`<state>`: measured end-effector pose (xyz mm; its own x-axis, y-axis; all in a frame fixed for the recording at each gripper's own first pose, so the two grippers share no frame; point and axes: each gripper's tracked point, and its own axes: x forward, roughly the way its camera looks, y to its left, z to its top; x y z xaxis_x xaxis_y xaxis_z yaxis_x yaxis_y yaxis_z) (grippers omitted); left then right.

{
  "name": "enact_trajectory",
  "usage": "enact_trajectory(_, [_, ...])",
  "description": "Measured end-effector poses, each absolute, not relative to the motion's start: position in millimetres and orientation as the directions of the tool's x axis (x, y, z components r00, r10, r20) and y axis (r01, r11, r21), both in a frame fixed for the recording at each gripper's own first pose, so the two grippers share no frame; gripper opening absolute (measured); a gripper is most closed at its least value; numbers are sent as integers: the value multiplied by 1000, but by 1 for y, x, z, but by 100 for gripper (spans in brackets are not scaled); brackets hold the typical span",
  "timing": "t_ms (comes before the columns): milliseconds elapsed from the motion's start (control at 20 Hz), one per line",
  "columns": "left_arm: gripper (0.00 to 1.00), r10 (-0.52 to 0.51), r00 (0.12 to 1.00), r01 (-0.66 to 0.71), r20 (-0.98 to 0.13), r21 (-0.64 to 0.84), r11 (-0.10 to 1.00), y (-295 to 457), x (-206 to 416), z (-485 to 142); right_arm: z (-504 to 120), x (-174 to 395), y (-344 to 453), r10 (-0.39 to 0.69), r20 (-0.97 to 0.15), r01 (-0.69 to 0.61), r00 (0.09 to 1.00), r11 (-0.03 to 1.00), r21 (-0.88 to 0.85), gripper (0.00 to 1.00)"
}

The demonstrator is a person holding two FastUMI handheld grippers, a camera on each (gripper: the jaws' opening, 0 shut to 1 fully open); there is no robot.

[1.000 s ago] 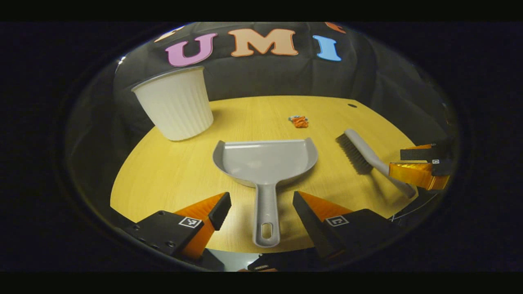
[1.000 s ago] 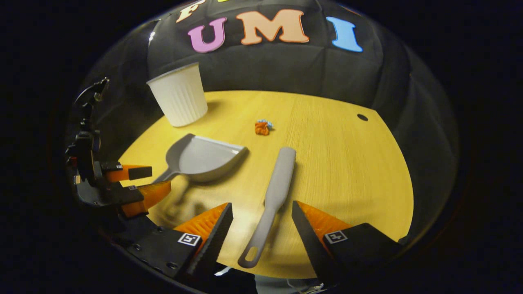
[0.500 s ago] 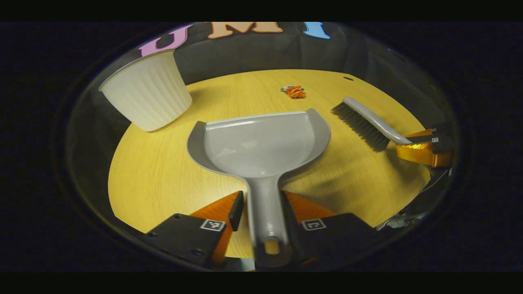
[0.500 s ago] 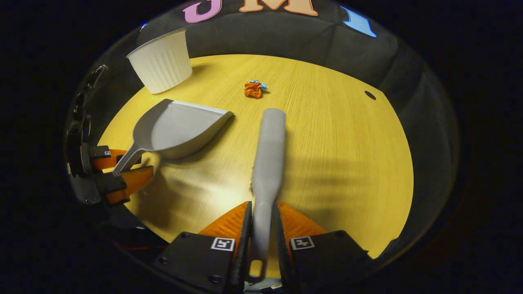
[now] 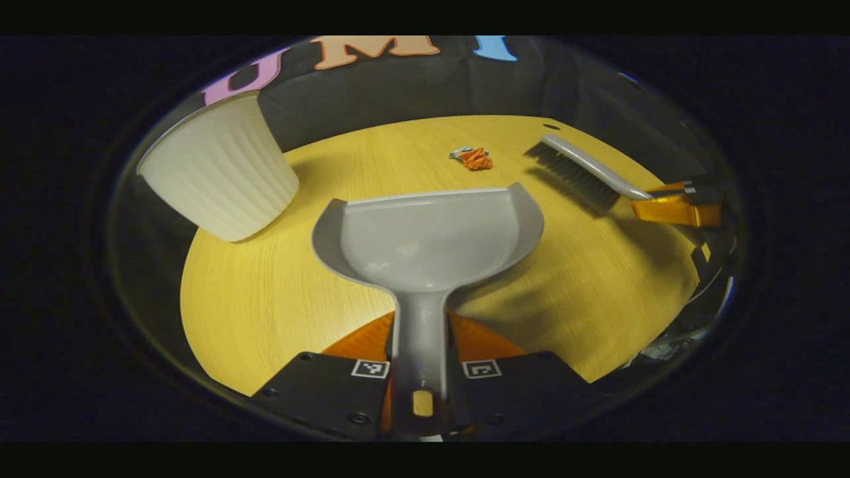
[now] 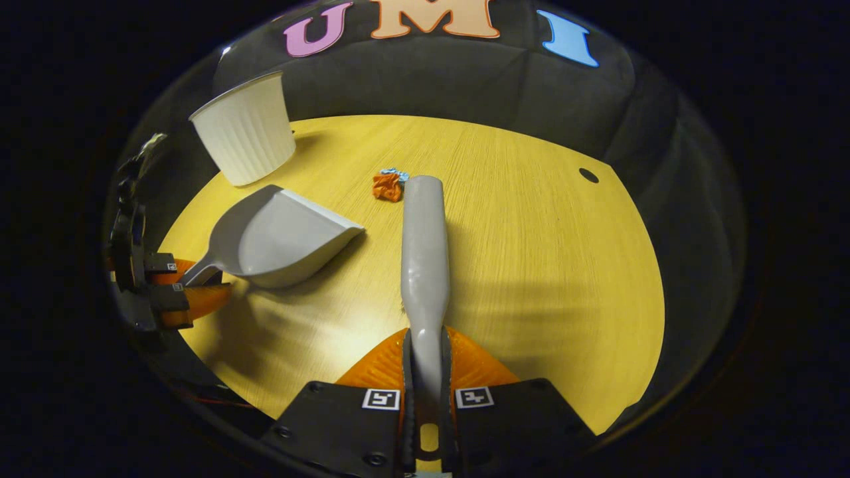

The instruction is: Pick up the small broom and dustpan from the desktop, sweep the trash into the dustpan with the broom, and then empty the trash into the garbage bin.

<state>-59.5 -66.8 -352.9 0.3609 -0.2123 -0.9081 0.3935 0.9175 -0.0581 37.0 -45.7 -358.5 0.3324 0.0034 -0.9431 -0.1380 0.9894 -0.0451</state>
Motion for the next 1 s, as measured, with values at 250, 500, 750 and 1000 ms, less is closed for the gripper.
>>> enact_trajectory(250, [24,-256,361,542,-896,-22,840,-66,-30,-345,-359,116,-67,-73,-918,-129,391,983,-133,16])
enact_trajectory(500, [25,-290,308,613,-906,-44,789,-71,-26,-350,-371,174,-57,-99,-930,-196,354,964,-177,16])
enact_trajectory(750, [25,-305,286,639,-908,-57,767,-71,-24,-355,-388,181,-38,-93,-957,-332,274,925,-185,16])
enact_trajectory(1000, [25,-301,268,650,-915,-59,758,-69,-23,-358,-383,181,-6,-6,-970,-537,244,832,-140,12])
